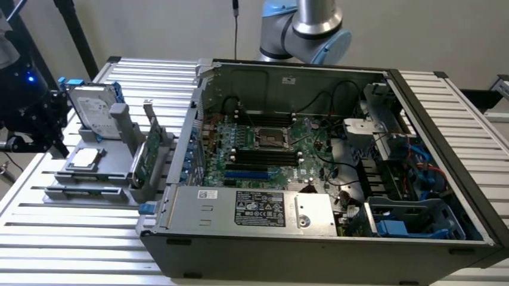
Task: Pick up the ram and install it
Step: 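Pick up the ram and move it above insertion slot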
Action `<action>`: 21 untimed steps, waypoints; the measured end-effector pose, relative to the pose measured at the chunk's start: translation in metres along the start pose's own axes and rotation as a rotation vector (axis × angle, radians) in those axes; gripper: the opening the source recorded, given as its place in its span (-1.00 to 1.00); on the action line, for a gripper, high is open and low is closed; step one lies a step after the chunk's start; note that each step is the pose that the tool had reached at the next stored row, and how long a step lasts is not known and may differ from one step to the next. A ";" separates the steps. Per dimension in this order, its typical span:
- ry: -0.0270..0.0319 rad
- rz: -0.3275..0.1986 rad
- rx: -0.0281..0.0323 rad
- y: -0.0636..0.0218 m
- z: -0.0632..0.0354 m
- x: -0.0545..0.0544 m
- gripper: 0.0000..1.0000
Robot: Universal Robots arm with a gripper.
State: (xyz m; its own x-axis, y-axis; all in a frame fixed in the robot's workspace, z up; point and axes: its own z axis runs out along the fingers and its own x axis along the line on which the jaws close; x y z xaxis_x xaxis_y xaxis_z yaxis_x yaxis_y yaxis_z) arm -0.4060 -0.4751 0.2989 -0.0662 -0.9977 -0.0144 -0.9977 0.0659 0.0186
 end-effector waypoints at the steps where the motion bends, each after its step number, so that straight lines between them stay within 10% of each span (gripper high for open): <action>1: 0.0001 0.000 -0.0001 0.0000 0.0000 0.000 -0.79; 21: 0.0000 -0.009 0.0002 0.0123 0.0008 0.003 -0.79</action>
State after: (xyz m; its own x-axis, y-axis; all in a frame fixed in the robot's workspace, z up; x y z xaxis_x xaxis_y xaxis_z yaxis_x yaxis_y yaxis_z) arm -0.4184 -0.4774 0.2983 -0.0569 -0.9983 -0.0146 -0.9982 0.0566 0.0183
